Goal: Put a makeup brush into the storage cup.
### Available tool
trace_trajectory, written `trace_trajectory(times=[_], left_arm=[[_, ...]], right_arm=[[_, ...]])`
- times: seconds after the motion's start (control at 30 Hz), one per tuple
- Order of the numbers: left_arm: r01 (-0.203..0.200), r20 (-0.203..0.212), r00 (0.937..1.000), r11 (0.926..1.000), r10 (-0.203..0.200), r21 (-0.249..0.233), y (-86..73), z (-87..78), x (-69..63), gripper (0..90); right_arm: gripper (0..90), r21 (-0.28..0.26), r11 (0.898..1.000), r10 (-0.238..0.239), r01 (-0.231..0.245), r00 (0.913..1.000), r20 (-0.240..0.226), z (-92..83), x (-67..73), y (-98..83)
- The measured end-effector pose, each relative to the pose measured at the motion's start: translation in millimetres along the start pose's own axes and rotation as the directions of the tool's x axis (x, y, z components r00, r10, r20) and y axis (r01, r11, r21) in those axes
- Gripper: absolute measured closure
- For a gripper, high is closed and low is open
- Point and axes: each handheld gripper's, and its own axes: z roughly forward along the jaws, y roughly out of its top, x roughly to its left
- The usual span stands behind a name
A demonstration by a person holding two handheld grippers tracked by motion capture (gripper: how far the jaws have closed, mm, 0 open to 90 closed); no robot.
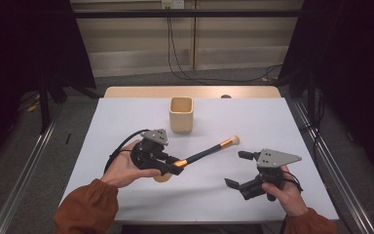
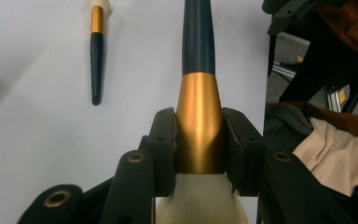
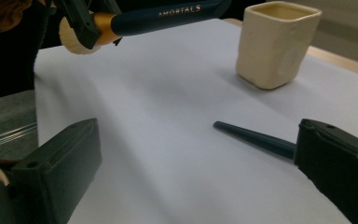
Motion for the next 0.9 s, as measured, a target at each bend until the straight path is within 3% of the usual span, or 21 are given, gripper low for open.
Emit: trace_trajectory(times=[0.07,0.27,0.37,0.43,0.63,0.73,0.9], left_arm=[[-0.007,-0.006,1.0,0.9998,0.007,0.02,1.1,0.3,-0.5,66.7],[-0.031,0.002,0.9995,0.9966,0.031,0.076,4.9,2.6,-2.5,66.7],[-0.033,0.015,0.9994,0.9954,0.031,0.09,5.8,6.0,-4.1,66.7],[-0.04,0.02,0.9991,0.9928,0.038,0.113,5.7,9.5,-5.6,66.7],[-0.042,0.02,0.999,0.9896,0.039,0.137,6.5,14.9,-6.3,66.7],[-0.042,0.019,0.999,0.987,0.04,0.155,5.5,15.2,-4.6,66.7],[-0.04,0.023,0.9991,0.9859,0.037,0.163,5.8,15.3,-3.1,66.7]], right_arm=[[0.6,0.018,1.0,0.006,-0.006,0.9994,-0.035,2.2,-0.7,4.4],[1.3,0.04,0.999,-0.027,0.029,0.9987,-0.044,7.8,-2.4,15.7],[7.1,0.104,0.993,-0.042,0.052,0.9946,-0.095,12.5,-4.2,21.2],[4.4,0.131,0.989,-0.052,0.067,0.9921,-0.114,15.8,-4.0,23.9],[3.1,0.218,0.969,-0.08,0.118,0.9812,-0.176,22.6,-3.0,33.4],[3.0,0.253,0.956,-0.104,0.147,0.9792,-0.174,25.6,-4.5,37.7],[2.9,0.299,0.934,-0.128,0.196,0.9644,-0.231,33.2,-6.8,44.2]])
